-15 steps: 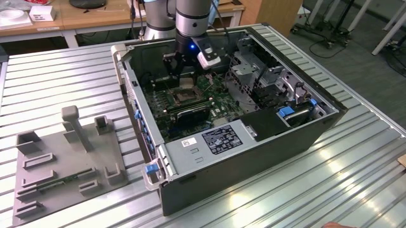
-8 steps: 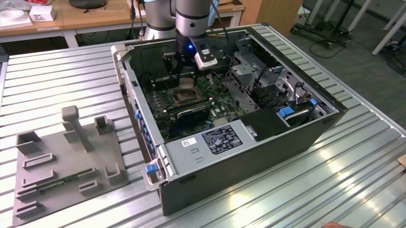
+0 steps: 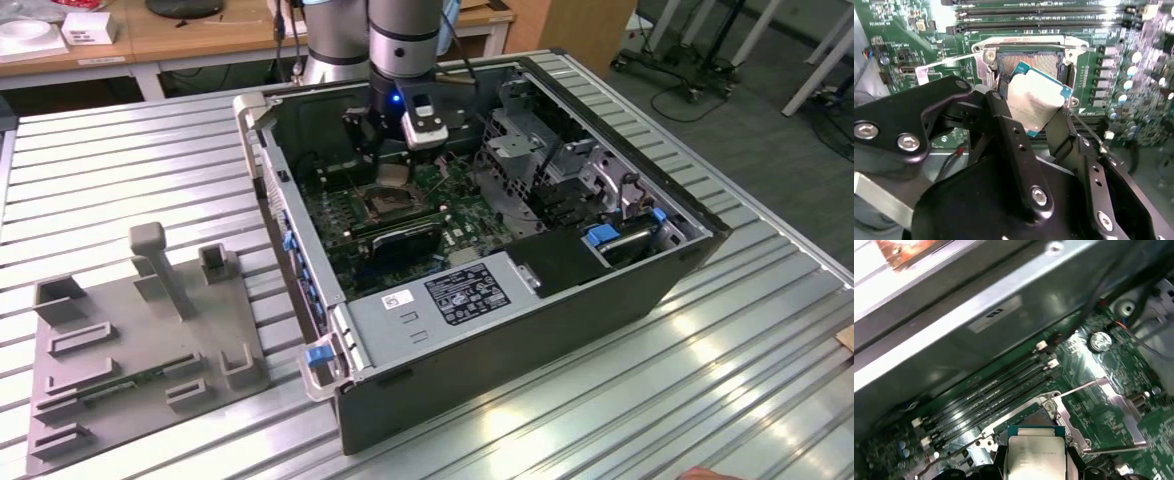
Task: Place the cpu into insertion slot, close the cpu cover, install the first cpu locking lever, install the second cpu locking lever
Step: 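Place the cpu into insertion slot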
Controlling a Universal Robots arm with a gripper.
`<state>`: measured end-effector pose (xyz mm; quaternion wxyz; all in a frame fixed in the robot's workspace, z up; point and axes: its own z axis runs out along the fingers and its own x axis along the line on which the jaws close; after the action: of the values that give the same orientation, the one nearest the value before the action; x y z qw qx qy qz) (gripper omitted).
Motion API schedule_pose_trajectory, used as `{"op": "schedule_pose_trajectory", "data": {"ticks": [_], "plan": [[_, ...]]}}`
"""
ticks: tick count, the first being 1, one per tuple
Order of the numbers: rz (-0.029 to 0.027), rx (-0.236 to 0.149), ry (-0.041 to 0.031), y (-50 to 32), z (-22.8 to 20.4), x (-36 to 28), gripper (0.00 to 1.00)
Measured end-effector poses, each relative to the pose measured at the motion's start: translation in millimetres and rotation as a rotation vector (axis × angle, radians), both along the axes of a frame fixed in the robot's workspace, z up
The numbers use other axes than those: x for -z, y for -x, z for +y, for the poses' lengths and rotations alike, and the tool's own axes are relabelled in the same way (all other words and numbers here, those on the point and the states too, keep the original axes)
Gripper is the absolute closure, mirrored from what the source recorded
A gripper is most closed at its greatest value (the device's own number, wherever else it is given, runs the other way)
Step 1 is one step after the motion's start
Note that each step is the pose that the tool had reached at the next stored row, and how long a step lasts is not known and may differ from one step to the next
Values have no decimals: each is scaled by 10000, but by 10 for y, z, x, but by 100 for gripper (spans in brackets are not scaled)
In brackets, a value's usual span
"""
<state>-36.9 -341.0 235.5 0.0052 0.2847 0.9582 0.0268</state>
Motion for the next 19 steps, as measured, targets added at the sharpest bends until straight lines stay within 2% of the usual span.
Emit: {"op": "schedule_pose_trajectory", "data": {"ticks": [15,16,19], "plan": [[0,2719,0,0,0,6,46],[0,2865,0,0,0,6,46],[1,2913,0,0,0,6,46]]}}
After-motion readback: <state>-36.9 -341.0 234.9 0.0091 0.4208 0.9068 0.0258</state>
